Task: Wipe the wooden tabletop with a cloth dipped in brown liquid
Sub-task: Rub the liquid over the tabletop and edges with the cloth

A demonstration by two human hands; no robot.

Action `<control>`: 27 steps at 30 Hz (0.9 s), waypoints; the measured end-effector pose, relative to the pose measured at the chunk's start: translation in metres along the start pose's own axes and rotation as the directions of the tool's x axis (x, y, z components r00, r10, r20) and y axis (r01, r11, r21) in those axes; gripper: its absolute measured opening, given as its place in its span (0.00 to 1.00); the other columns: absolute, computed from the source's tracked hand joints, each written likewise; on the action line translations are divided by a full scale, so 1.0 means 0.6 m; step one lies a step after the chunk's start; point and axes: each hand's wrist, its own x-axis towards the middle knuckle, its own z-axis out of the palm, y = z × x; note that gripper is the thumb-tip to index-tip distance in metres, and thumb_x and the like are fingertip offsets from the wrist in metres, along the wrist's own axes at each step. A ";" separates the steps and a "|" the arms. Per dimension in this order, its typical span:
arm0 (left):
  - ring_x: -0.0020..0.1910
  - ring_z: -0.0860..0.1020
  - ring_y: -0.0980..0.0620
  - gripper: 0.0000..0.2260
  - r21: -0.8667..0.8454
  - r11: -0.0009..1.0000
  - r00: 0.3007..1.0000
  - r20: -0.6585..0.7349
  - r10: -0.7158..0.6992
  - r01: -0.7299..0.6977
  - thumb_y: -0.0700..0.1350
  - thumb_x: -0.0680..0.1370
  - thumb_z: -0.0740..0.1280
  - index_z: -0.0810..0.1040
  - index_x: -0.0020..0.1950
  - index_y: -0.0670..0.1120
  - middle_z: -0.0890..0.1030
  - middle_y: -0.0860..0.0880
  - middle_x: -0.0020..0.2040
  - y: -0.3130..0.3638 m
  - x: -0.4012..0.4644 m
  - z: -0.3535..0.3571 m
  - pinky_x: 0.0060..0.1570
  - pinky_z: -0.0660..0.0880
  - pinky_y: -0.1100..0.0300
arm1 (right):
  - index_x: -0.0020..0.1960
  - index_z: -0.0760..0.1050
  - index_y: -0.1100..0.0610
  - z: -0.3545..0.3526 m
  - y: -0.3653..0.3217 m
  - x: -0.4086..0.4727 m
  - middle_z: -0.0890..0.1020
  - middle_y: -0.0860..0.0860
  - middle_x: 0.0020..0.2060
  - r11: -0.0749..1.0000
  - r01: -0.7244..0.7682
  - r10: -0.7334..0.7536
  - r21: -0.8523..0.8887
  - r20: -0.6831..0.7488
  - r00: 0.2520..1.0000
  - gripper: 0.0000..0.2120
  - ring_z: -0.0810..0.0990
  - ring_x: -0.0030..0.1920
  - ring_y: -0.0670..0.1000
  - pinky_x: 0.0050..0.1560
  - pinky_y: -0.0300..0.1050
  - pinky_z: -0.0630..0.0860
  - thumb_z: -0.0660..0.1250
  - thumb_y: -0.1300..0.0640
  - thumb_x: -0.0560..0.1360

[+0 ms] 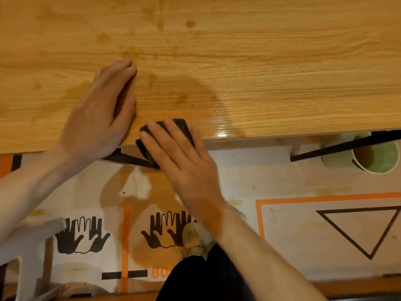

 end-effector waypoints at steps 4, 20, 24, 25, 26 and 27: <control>0.80 0.58 0.50 0.22 -0.033 0.999 0.999 0.008 -0.034 0.034 0.49 0.86 0.54 0.63 0.80 0.43 0.62 0.48 0.81 -0.001 0.001 0.001 0.79 0.56 0.44 | 0.73 0.60 0.57 -0.079 0.117 -0.057 0.64 0.53 0.74 0.990 -0.082 0.089 -0.111 0.053 0.995 0.25 0.61 0.75 0.56 0.77 0.54 0.49 0.63 0.67 0.78; 0.80 0.58 0.51 0.24 -0.024 0.999 0.999 -0.012 -0.037 0.036 0.50 0.85 0.54 0.63 0.80 0.42 0.62 0.47 0.81 0.003 -0.004 0.007 0.79 0.58 0.47 | 0.72 0.66 0.60 -0.126 0.073 -0.002 0.67 0.53 0.72 0.976 -0.186 0.145 0.117 0.295 0.944 0.22 0.58 0.76 0.50 0.78 0.50 0.52 0.57 0.68 0.79; 0.78 0.56 0.57 0.24 0.004 0.999 0.999 -0.015 -0.037 0.037 0.49 0.85 0.54 0.63 0.79 0.42 0.62 0.46 0.81 0.001 0.003 0.007 0.79 0.47 0.63 | 0.75 0.63 0.59 -0.185 0.128 -0.031 0.65 0.52 0.74 0.862 -0.503 0.477 0.055 0.246 0.844 0.25 0.56 0.78 0.50 0.77 0.58 0.53 0.55 0.67 0.78; 0.78 0.55 0.58 0.24 0.005 0.999 0.999 -0.014 -0.035 0.036 0.49 0.85 0.54 0.63 0.80 0.42 0.62 0.46 0.81 0.001 0.003 0.007 0.79 0.46 0.64 | 0.75 0.63 0.60 -0.173 0.112 -0.020 0.64 0.53 0.75 0.846 -0.532 0.513 0.034 0.223 0.829 0.23 0.55 0.78 0.52 0.77 0.58 0.51 0.54 0.64 0.79; 0.79 0.55 0.57 0.24 0.007 0.999 0.999 -0.012 -0.035 0.035 0.49 0.85 0.54 0.63 0.80 0.42 0.61 0.46 0.81 0.002 0.004 0.007 0.79 0.45 0.63 | 0.74 0.63 0.61 -0.153 0.088 -0.003 0.64 0.54 0.75 0.852 -0.524 0.513 -0.006 0.212 0.832 0.22 0.54 0.78 0.53 0.77 0.58 0.49 0.54 0.60 0.81; 0.80 0.55 0.56 0.24 0.008 0.999 0.999 -0.012 -0.038 0.038 0.49 0.85 0.54 0.63 0.80 0.42 0.61 0.47 0.81 0.003 0.003 0.007 0.80 0.46 0.62 | 0.74 0.63 0.62 -0.128 0.062 0.015 0.64 0.56 0.75 0.875 -0.483 0.479 -0.037 0.213 0.851 0.22 0.54 0.78 0.55 0.77 0.57 0.49 0.53 0.57 0.82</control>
